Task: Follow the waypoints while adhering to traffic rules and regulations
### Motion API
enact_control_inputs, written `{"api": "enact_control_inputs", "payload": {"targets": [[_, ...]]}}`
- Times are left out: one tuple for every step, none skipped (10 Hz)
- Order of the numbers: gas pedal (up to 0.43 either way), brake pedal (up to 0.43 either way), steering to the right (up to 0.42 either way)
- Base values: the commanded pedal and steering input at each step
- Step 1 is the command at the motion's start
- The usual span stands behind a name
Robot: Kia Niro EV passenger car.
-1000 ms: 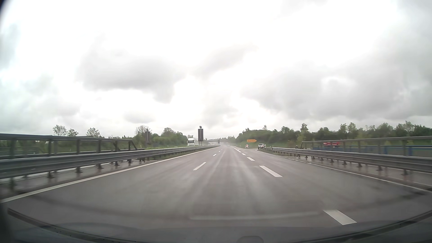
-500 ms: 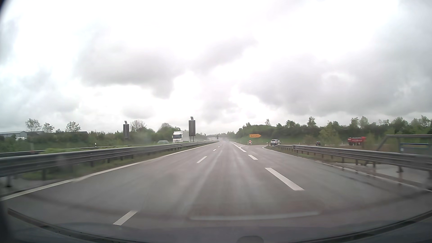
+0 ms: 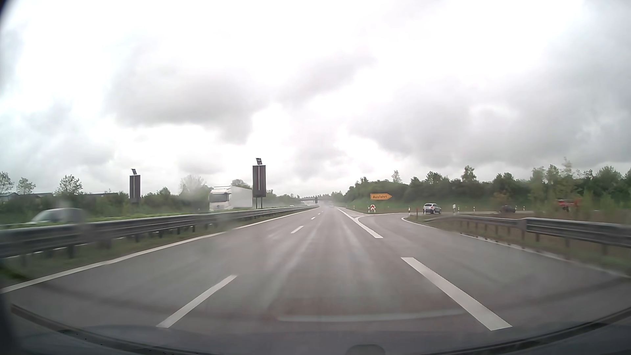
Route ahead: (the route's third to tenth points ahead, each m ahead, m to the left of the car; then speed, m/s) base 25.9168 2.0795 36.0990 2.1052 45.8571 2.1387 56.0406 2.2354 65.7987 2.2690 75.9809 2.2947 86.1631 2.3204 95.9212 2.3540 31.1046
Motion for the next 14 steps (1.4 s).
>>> {"api": "enact_control_inputs", "payload": {"targets": [[0.260,0.000,0.000],[0.260,0.000,0.000],[0.260,0.000,0.000],[0.240,0.000,-0.001],[0.220,0.000,-0.001],[0.197,0.000,-0.001],[0.189,0.000,0.000],[0.177,0.000,0.000],[0.177,0.000,-0.001],[0.177,0.000,-0.001],[0.177,0.000,-0.001],[0.177,0.000,-0.001],[0.189,0.000,-0.001],[0.240,0.000,-0.002]]}}
